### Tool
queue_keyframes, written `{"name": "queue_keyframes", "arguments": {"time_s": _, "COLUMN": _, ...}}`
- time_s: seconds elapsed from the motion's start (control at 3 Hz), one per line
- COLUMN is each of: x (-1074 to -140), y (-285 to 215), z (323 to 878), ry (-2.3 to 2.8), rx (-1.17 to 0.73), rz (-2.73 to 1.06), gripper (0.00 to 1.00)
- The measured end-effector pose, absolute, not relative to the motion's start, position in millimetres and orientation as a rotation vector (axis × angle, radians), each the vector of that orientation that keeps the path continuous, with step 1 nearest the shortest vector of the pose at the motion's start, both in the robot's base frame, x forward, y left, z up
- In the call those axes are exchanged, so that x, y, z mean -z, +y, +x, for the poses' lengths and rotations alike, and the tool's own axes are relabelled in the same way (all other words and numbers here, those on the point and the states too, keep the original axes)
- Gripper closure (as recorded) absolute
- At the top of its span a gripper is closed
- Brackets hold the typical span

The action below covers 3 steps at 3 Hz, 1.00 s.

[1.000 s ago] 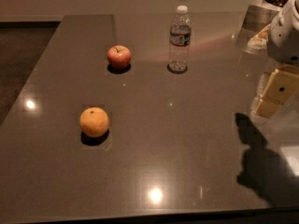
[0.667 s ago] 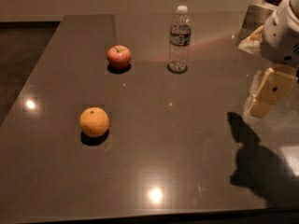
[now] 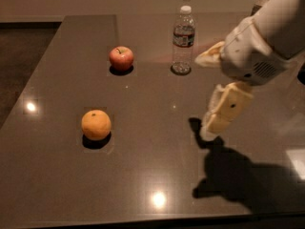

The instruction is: Pick orange

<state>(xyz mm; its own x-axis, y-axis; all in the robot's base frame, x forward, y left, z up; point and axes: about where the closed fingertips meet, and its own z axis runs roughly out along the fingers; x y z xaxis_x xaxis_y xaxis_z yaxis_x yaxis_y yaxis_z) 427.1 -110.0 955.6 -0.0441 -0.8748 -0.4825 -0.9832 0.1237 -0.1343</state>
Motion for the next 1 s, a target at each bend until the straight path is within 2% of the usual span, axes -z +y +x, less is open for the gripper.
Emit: {"name": "queue_keyframes", "arguments": {"time_s": 1.0, "x": -905.4, "y": 7.7, "z": 428.4, "ry": 1.839, "rx": -0.531, "rz": -1.816, "gripper": 0.00}}
